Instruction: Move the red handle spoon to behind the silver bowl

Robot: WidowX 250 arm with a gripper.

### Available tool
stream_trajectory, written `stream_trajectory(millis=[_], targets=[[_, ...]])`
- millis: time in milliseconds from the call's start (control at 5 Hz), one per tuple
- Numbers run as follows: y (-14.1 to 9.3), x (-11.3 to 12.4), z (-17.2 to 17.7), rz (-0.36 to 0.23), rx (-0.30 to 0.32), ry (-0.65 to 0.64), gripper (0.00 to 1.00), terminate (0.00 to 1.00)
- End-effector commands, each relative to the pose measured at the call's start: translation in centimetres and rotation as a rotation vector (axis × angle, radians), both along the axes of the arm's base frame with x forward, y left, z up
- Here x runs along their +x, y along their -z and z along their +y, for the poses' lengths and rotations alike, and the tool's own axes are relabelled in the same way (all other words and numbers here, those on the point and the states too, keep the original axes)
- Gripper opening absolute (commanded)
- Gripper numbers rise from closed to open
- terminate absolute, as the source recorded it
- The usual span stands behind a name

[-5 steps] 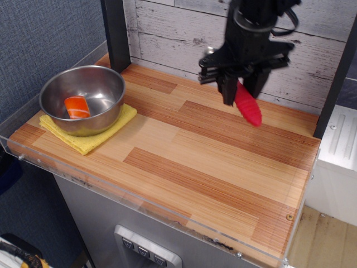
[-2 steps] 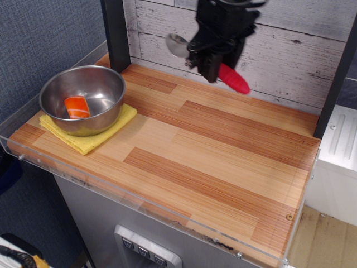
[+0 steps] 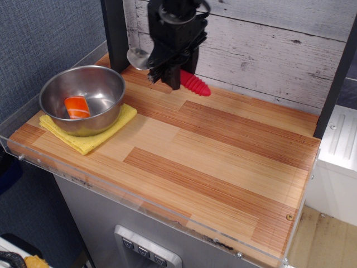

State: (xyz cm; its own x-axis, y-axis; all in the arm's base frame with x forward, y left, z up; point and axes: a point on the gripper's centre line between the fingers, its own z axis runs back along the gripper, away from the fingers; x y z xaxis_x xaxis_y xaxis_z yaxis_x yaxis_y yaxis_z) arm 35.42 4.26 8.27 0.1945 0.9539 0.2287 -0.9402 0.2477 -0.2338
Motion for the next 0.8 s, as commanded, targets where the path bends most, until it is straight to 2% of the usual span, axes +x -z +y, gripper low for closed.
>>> stream_trajectory(millis=[0, 600], targets=[[0.0, -0.2, 1.2, -0.033, 0.01, -0.017, 0.0, 0.0], [3.4, 1.9, 2.1, 0.029, 0.0, -0.031, 0.0, 0.0]])
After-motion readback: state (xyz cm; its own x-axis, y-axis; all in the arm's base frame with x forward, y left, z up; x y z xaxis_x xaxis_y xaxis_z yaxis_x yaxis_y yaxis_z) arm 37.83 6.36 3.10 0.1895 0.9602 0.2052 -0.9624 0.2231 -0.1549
